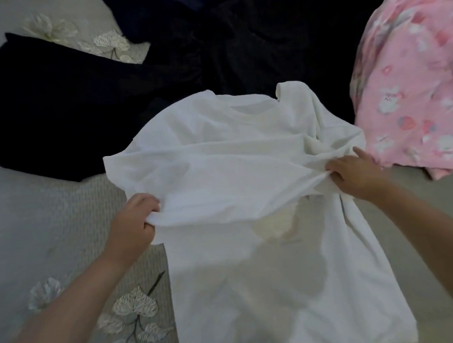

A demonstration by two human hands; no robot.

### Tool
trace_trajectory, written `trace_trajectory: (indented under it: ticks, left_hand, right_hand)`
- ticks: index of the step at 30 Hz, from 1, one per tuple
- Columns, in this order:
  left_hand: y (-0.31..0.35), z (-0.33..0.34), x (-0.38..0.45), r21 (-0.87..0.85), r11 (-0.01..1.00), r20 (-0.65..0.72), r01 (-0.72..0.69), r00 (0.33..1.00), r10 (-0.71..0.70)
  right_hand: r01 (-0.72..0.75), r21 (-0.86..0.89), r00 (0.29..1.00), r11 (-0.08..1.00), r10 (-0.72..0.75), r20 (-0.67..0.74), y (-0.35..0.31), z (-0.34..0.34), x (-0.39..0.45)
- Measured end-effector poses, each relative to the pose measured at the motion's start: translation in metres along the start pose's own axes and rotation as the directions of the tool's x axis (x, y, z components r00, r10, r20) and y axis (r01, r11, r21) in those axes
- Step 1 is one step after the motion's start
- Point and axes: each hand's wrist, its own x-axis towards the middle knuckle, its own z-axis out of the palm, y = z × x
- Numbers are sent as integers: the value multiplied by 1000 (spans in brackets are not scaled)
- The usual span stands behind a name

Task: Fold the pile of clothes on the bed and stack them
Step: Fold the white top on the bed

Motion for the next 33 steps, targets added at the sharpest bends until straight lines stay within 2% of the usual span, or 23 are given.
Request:
trace_trajectory:
  ticks: [1,3,4,6,8,10,12,13,15,17,18,20,21,22,24,25,27,29,30,32,33]
  left_hand:
    - [3,-6,0,-33,999,11,9,1000,-9]
    - [9,-15,6,-208,968,54,138,990,-130]
    - [11,-18,9,-317,924,126,213,975,-181]
    - [13,-23,14,-482,797,370,365,909,-193]
    - [11,-28,17,-505,695,574,513,800,-173]
    - [3,-28,20,-437,674,632,596,737,-242]
    - [-8,-25,25,-304,724,543,619,737,-403]
    - [-14,-22,26,-195,781,418,593,771,-481]
    - [-26,-17,25,-11,846,87,533,843,-530]
    - [-31,-11,19,28,847,-104,530,845,-525]
    - [-31,-6,15,35,846,-144,532,840,-522]
    - [-31,8,5,28,835,-146,549,829,-540]
    - [-31,15,1,-29,807,-123,590,799,-588]
    - [-30,22,-3,-127,753,-93,646,748,-658]
    - [-33,32,-9,-348,601,-20,720,635,-773]
    - [-35,34,-12,-417,542,10,729,600,-800]
    - [-34,32,-14,-449,518,1,728,581,-814]
    - [-28,24,-10,-418,594,-78,687,624,-777]
    - [-21,17,-7,-402,657,-124,638,672,-730]
    - [0,1,7,-407,792,-230,456,788,-572]
    - [11,-9,15,-406,844,-302,350,820,-486]
  right_hand:
    - [-3,33,1000,999,3,5,6,-4,-3]
    - [-66,199,998,978,69,-5,13,-18,-13]
    - [-102,321,993,942,114,-17,16,-24,-17]
    - [-131,479,987,868,158,-16,21,-34,-19]
    - [-82,459,991,885,121,-57,23,-41,-10]
    - [-36,422,987,906,99,-128,16,-50,5]
    - [-2,419,977,908,90,-191,6,-54,25]
    - [13,371,981,929,60,-184,-2,-52,34]
    - [19,192,999,981,-9,-50,-15,-38,45]
    - [-27,83,998,996,22,59,-25,-14,39]
    - [-75,79,997,994,73,36,-27,-4,30]
    - [-126,165,976,978,152,-156,-28,13,6]
    - [-88,183,949,979,138,-283,-27,24,-6]
    - [-58,198,929,979,126,-349,-24,33,-16]
    - [-44,265,959,963,115,-260,-18,52,-31]
    - [-62,291,968,955,129,-217,-17,57,-34]
    - [-158,343,950,926,237,-202,-12,59,-31]
    - [-229,363,918,903,324,-229,-10,51,-22]
    - [-244,390,894,888,362,-265,-9,45,-19]
    - [-278,479,813,832,470,-344,-5,30,-16]
    - [-292,533,763,794,530,-370,-1,24,-19]
